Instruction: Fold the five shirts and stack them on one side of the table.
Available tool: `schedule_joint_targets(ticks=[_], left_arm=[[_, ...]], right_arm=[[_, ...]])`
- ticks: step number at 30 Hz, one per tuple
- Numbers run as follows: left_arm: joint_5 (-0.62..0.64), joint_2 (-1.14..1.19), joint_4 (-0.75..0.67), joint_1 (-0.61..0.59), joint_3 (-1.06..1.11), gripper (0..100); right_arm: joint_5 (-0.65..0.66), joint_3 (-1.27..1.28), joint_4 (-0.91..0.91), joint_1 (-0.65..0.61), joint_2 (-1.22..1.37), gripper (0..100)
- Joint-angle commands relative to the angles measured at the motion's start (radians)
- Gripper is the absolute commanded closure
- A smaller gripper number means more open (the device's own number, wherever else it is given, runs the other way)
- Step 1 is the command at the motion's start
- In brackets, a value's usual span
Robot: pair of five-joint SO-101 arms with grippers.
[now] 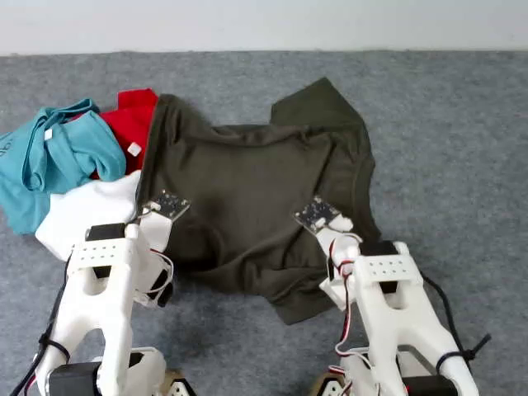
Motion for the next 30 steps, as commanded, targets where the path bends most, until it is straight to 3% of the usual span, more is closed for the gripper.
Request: schedule_joint_targets(ticks=[1, 20, 25, 30], left_arm=[[0.009, -0.025, 0.009, 0.002, -0.001, 89], [0.012, -0.025, 0.005, 0.0, -0.051, 89], [0.117, -0.025, 0.009, 0.003, -0.147, 88], [0.126, -0.025, 0.011, 0.003, -0.166, 88]], right_arm=[[0.025, -0.112, 0.084, -0.007, 0.004, 98.8], [0.017, -0.678, 0.631, -0.008, -0.262, 98.8], [-0.018, -0.891, 0.714, -0.015, -0.321, 98.8], [-0.037, -1.131, 0.809, -0.012, -0.357, 98.8]])
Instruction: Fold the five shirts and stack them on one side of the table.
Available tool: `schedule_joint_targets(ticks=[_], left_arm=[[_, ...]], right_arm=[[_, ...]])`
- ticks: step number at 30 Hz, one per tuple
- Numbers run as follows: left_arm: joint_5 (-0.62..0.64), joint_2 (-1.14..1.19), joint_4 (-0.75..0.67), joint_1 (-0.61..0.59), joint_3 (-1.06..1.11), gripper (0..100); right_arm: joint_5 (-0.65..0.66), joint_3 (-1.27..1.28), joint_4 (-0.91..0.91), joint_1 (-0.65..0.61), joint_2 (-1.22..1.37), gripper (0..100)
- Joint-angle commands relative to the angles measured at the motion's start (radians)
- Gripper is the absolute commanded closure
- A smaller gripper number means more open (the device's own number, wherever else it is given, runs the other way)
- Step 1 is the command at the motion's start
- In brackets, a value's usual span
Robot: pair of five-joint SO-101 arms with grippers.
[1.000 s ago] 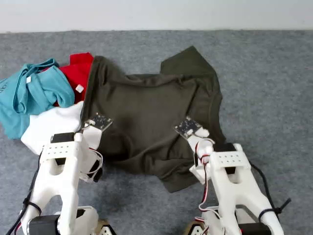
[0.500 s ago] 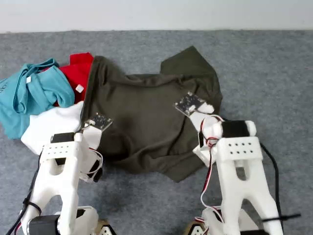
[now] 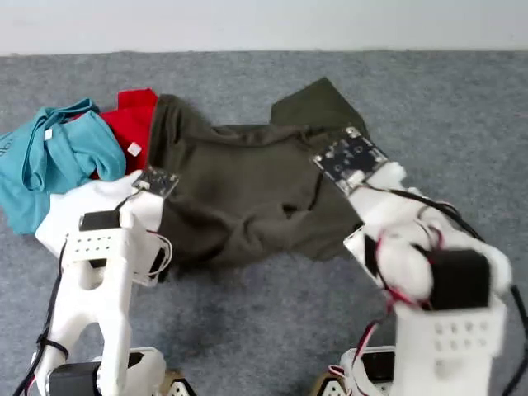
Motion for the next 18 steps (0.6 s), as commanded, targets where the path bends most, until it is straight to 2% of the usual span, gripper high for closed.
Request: schedule_joint_targets(ticks=[1, 8, 13, 18], left_arm=[[0.014, -0.023, 0.006, 0.003, -0.035, 88], [0.014, -0.025, 0.006, 0.003, -0.036, 88], [0.014, -0.021, -0.068, 0.005, -0.044, 88], [0.02, -0.02, -0.08, 0.114, -0.07, 88]], right_arm=[[-0.041, -0.181, 0.047, -0.008, -0.047, 98.8], [-0.046, -0.163, 0.044, -0.012, -0.059, 98.8], [-0.046, -0.098, 0.036, -0.012, -0.031, 98.8], [-0.052, -0.066, 0.035, -0.01, -0.018, 96.2]])
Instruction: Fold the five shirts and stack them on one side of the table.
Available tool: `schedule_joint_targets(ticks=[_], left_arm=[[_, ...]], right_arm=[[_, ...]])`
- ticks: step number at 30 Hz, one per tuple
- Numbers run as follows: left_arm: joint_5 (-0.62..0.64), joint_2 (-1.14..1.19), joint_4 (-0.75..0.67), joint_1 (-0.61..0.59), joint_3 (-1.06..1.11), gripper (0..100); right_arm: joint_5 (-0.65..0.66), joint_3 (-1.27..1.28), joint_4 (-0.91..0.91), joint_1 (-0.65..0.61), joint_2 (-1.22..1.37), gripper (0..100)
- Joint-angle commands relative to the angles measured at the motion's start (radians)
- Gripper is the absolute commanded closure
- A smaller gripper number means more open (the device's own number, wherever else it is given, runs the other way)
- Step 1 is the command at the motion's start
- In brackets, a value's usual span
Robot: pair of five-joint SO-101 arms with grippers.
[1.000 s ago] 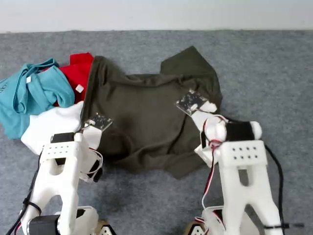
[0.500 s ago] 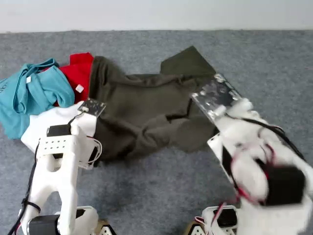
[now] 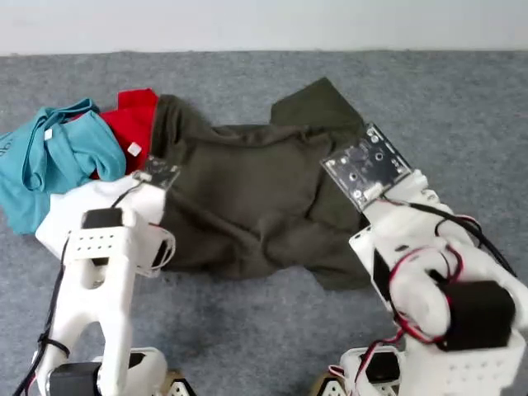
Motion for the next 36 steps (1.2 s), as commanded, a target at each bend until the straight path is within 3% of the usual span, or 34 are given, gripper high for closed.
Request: schedule_joint_targets(ticks=[1, 6, 10, 14, 27, 31, 36], left_arm=[[0.026, -0.02, -0.017, 0.089, -0.065, 88], [0.055, 0.055, -0.095, 0.158, -0.148, 88], [0.064, 0.316, -0.106, 0.187, -0.255, 88], [0.195, 0.614, -0.095, 0.141, -0.527, 88], [0.232, 1.344, 0.385, 0.11, -1.721, 89], [0.279, 1.499, 0.468, 0.112, -2.045, 89], [0.279, 1.657, 0.497, 0.11, -2.299, 88]], right_arm=[[-0.015, 0.008, 0.03, -0.004, -0.001, 95.9], [-0.017, 0.011, 0.035, -0.002, -0.004, 96.0], [-0.017, 0.011, 0.036, 0.001, -0.005, 96.0], [-0.017, 0.012, 0.036, 0.001, -0.005, 96.0], [-0.017, 0.141, 0.03, -0.004, -0.005, 96.0], [-0.017, 0.166, 0.016, -0.004, -0.005, 96.0], [-0.017, 0.183, 0.008, -0.005, -0.005, 96.0]])
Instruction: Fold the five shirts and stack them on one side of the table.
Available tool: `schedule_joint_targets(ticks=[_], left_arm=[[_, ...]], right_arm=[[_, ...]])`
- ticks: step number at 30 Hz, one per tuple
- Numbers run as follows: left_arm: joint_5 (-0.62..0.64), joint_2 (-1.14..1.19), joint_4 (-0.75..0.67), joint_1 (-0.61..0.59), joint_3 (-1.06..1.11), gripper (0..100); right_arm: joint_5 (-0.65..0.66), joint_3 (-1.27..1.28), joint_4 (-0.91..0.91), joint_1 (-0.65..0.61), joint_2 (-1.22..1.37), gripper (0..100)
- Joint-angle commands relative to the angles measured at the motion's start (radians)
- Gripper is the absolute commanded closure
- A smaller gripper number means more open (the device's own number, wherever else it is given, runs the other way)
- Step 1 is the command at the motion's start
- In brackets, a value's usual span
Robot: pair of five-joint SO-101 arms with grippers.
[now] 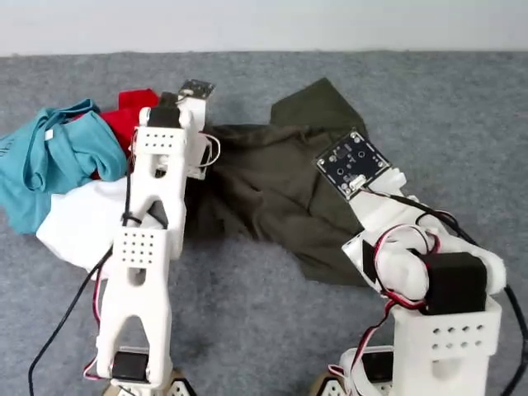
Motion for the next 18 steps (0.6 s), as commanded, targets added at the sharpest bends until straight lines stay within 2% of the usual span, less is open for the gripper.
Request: schedule_joint_targets(ticks=[1, 6, 9, 18], left_arm=[[0.011, 0.054, 0.026, -0.015, -0.194, 88], [0.015, -0.015, 0.035, -0.028, -0.248, 88], [0.025, -0.137, 0.035, -0.043, -0.177, 88], [-0.052, -0.531, 0.034, -0.035, 0.479, 88]], right_arm=[[-0.012, 0.0, 0.008, -0.004, -0.008, 96.0], [-0.012, 0.0, 0.01, -0.001, -0.008, 96.0], [-0.012, 0.0, 0.012, 0.002, -0.008, 96.0], [-0.012, 0.002, 0.01, -0.002, -0.008, 96.0]])
